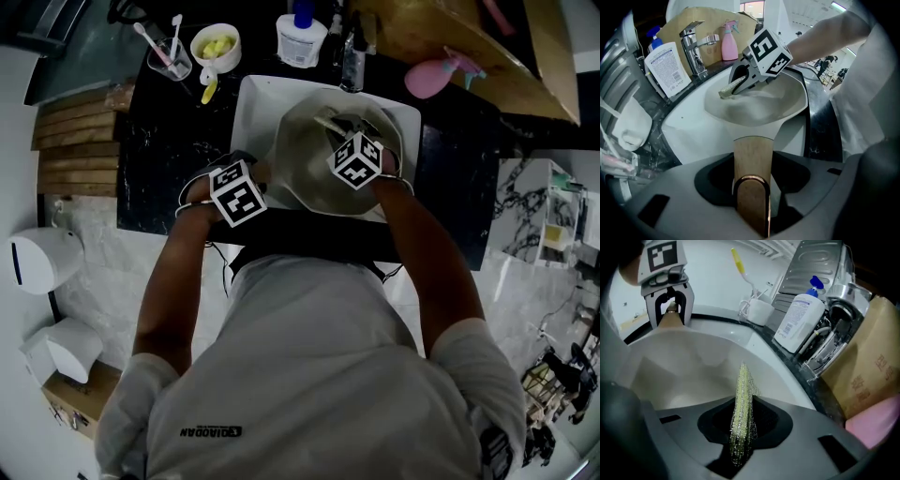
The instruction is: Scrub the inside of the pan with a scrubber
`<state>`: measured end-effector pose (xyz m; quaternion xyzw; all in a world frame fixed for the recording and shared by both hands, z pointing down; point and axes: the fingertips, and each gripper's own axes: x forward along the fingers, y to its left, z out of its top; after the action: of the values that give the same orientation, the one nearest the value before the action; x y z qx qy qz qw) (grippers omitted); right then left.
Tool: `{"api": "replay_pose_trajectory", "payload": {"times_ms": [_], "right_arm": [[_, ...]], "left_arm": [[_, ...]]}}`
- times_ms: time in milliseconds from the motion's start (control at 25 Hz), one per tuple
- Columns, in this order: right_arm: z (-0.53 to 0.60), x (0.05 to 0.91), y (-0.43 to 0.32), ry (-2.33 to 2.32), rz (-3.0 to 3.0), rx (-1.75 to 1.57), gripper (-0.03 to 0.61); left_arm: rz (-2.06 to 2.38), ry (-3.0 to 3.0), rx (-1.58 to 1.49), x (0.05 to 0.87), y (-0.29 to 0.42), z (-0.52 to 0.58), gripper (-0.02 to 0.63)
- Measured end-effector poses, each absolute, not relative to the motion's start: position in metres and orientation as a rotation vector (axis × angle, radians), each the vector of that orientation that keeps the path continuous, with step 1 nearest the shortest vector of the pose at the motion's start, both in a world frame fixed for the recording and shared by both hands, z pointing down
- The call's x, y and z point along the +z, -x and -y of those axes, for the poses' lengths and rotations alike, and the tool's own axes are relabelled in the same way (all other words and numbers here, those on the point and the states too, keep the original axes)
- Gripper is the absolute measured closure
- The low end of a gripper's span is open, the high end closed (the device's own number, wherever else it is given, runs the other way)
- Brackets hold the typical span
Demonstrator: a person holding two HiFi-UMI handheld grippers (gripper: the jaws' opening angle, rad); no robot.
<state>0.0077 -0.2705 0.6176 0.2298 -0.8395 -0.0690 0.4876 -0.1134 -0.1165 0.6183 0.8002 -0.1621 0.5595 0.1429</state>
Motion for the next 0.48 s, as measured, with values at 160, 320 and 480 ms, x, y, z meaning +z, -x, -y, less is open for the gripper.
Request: {"api": "replay_pose_trajectory", "payload": {"times_ms": [160, 320, 480], "right_arm": [[0.267, 0.632, -0.003, -0.501, 2.031, -0.174, 0.493], [0.264, 0.641, 0.003, -0.459, 2.046, -0.129, 0.492], [0.261, 0.646, 0.008, -0.428, 2.080, -0.060, 0.492]], "left_arm": [[0.467, -2.306, 1.615, 0.619, 0.114, 0.117, 0.380], [0.463, -2.304, 1.613, 0.619, 0.114, 0.118, 0.380], [0.463, -2.304, 1.611, 0.619, 0.114, 0.118, 0.380]]}}
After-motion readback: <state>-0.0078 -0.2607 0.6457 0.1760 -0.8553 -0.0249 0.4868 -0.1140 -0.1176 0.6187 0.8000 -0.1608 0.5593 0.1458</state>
